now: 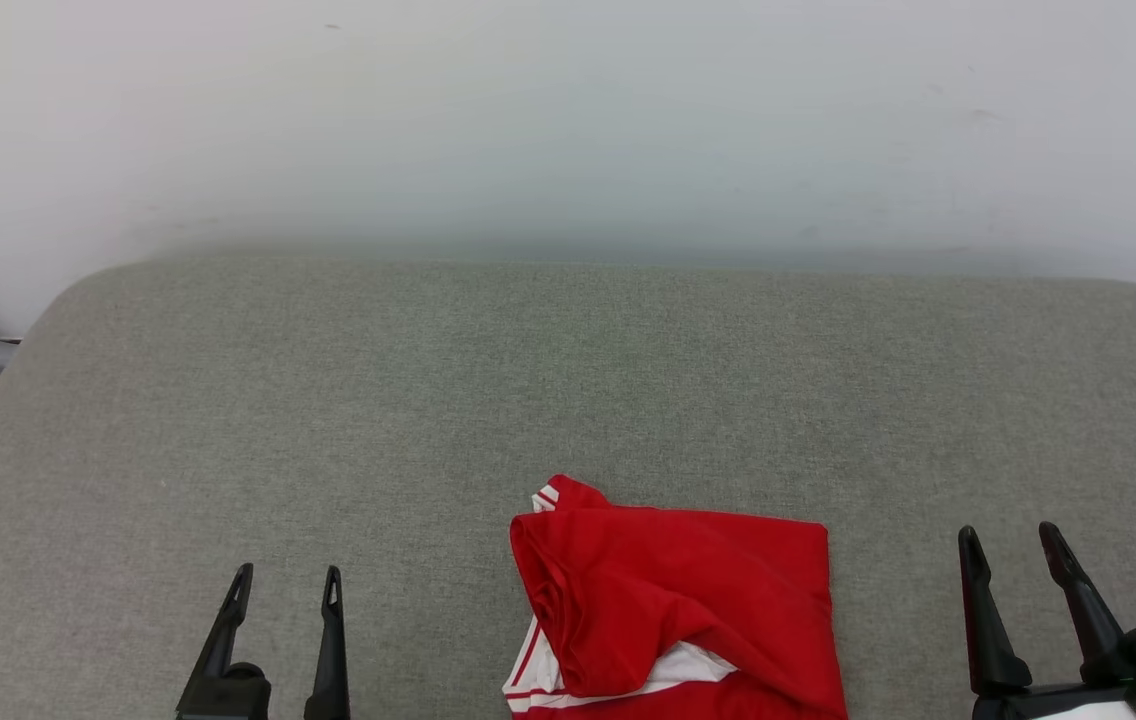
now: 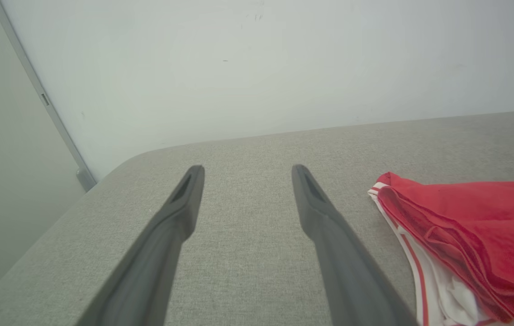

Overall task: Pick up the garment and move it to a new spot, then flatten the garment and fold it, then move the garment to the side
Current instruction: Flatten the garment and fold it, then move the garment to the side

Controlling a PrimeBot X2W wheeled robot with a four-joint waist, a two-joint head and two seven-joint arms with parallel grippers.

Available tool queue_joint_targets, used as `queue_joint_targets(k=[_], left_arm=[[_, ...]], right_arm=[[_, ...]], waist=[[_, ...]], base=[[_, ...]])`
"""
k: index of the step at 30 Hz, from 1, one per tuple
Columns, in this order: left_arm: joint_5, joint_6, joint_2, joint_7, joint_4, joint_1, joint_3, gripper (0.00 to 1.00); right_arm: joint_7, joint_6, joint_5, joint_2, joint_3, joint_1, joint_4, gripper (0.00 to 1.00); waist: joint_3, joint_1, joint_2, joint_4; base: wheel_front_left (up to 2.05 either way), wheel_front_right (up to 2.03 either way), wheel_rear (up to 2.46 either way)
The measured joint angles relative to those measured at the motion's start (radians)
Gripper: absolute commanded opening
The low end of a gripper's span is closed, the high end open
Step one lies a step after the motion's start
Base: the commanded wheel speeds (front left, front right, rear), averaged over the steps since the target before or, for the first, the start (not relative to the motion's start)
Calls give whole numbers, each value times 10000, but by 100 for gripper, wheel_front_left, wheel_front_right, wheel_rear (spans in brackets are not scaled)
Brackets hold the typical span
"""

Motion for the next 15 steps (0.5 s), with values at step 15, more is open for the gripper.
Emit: queue_joint_targets(k=[15], left_arm=[[4, -29, -54, 0, 75, 11, -2, 100]], right_arm=[[-10, 0, -42, 132, -150, 98, 35, 100]], waist=[[-41, 1, 0, 50]], base=[[0, 0, 0]])
